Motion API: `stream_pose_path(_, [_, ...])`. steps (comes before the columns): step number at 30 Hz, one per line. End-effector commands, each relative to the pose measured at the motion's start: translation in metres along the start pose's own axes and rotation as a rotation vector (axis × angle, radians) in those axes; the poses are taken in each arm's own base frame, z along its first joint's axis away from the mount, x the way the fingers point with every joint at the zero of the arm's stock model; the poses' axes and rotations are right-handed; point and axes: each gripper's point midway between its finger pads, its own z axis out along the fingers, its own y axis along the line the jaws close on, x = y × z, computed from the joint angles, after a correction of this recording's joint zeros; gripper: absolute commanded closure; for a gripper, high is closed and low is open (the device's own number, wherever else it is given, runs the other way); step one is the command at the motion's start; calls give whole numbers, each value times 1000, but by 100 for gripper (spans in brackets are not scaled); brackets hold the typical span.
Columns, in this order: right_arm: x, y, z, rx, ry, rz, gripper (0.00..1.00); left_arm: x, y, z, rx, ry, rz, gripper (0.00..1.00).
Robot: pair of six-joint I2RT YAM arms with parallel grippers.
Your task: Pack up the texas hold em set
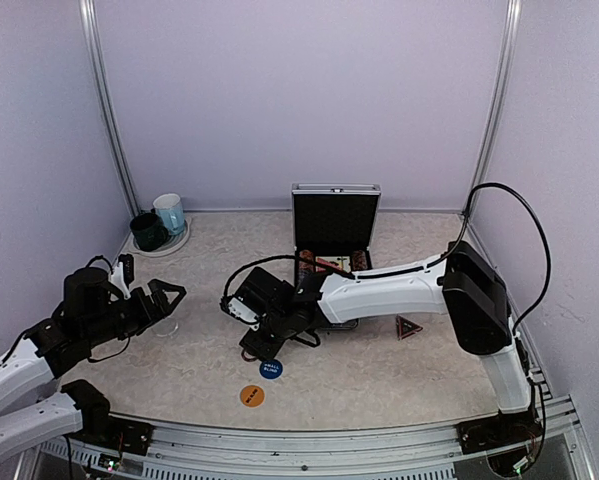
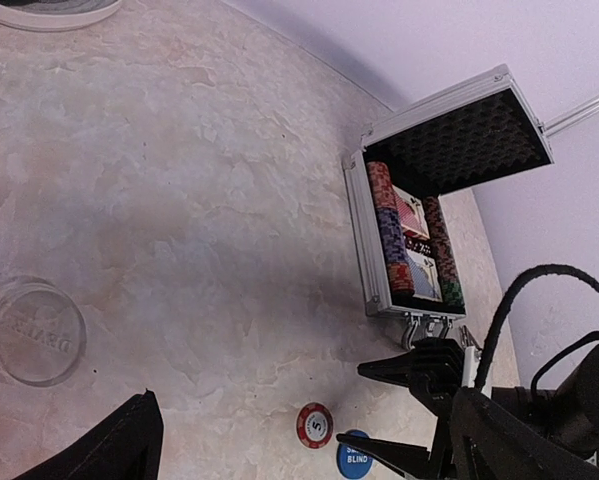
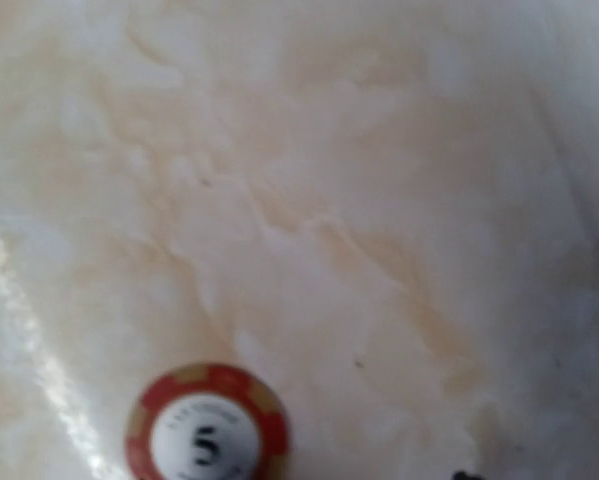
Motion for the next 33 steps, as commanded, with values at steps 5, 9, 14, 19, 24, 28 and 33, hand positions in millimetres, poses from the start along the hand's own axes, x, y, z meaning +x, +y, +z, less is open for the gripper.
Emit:
stream_pose_path(5, [1,10,5,-73,43,43,33,-3,-3,2,19,-10,0,1])
stream_pose_path(9, [0,16,7,-104,46,42,32,-4,-3,1,18,-14,2,1])
stream_pose_path(14, [8,21,17,-102,87,25,31,-4,-3,1,19,-18,2,1])
stream_pose_path(19, [17,30,28,-98,116,8,31,-5,-4,1,19,-18,3,1])
stream_pose_path(24, [20,35,31,-100,131,0,34,-6,-4,0,16,-21,6,1])
stream_pose_path(28, [26,38,33,-111,152,-4,41,-7,-4,0,14,-23,6,1])
stream_pose_path(33, [33,36,34,-97,169,6,51,-9,-6,0,16,-26,7,1])
